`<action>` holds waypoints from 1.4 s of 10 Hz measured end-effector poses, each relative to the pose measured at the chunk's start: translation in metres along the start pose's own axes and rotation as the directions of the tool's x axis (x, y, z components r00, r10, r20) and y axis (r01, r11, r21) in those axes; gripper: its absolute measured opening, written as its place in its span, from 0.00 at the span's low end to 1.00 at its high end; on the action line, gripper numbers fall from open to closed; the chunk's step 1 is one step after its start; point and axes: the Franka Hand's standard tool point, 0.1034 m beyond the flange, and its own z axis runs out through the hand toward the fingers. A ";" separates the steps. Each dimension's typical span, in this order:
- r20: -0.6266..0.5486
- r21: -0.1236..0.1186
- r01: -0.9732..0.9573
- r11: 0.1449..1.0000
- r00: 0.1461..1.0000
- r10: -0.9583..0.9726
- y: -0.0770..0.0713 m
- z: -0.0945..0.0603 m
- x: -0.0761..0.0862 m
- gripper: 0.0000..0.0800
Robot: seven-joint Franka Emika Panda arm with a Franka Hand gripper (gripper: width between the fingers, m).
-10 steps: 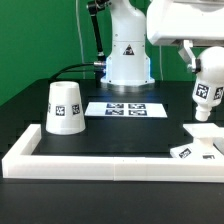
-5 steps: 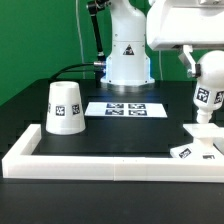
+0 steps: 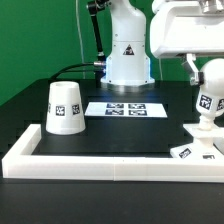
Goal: Assemble lamp
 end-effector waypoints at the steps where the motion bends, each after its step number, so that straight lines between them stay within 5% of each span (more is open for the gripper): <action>1: 0.003 0.000 0.000 1.000 1.000 0.000 0.000 0.003 -0.002 0.73; 10: -0.040 -0.010 0.005 1.000 0.999 -0.006 -0.002 0.012 -0.008 0.73; 11: -0.039 -0.011 0.005 1.000 0.999 -0.005 -0.002 0.011 -0.009 0.84; 14: -0.045 -0.012 0.005 1.000 0.999 -0.006 -0.002 0.005 -0.007 0.87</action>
Offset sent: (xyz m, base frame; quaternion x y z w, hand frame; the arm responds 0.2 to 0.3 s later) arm 0.0010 0.0038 -0.0094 -0.0067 0.0158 0.0001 0.9999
